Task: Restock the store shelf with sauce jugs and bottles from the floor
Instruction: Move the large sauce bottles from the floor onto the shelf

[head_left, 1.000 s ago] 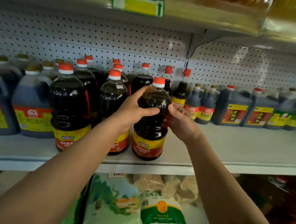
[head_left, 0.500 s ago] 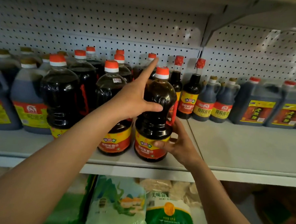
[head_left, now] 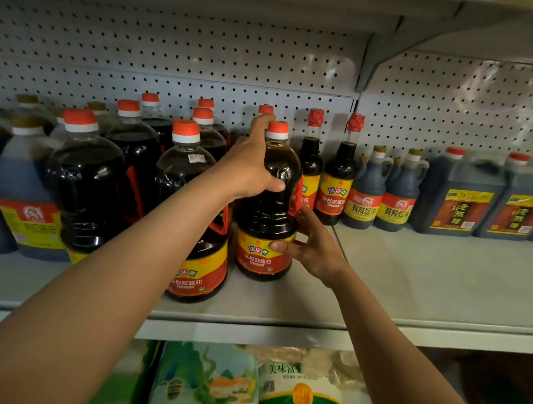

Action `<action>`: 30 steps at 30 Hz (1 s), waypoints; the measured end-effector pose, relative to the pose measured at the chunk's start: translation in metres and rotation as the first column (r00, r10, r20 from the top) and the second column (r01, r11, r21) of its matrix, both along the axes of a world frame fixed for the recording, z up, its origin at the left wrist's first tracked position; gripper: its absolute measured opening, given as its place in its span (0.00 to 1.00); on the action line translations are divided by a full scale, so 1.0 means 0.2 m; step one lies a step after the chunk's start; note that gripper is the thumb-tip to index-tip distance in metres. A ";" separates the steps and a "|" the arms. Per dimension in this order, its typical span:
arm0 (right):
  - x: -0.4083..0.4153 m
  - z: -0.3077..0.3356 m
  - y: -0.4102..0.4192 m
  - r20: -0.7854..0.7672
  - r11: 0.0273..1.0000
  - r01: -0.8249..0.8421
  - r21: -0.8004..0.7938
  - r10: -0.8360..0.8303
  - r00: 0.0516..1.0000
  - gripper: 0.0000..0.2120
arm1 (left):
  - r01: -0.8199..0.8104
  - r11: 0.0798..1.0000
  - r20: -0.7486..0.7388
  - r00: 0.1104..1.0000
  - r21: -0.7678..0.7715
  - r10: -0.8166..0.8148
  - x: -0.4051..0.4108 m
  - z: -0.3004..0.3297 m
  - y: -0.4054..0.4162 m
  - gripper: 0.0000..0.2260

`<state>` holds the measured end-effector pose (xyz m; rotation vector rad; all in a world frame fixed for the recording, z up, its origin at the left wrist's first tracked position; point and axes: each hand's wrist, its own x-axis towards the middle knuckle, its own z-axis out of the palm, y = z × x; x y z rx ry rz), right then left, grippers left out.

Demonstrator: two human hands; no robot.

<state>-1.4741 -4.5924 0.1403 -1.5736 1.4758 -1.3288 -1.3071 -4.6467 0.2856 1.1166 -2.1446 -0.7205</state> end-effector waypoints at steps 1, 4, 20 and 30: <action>-0.01 0.00 -0.03 0.004 1.000 -0.007 0.016 0.006 1.000 0.38 | -0.012 1.000 -0.004 1.000 -0.001 0.012 -0.01 0.00 -0.02 0.51; -0.01 0.02 -0.10 0.007 0.998 -0.019 0.063 0.019 1.000 0.39 | -0.063 0.998 -0.005 0.998 -0.006 0.063 -0.05 0.00 -0.05 0.51; 0.16 0.13 0.20 -0.355 0.917 0.399 0.002 -0.372 0.858 0.34 | -0.120 0.986 -0.088 0.990 -0.119 0.110 -0.03 -0.08 0.08 0.52; 0.53 -0.08 1.05 -0.528 0.669 0.735 0.110 -0.587 0.613 0.39 | 0.142 0.989 -0.076 0.986 -0.047 -0.146 0.48 -0.64 0.64 0.36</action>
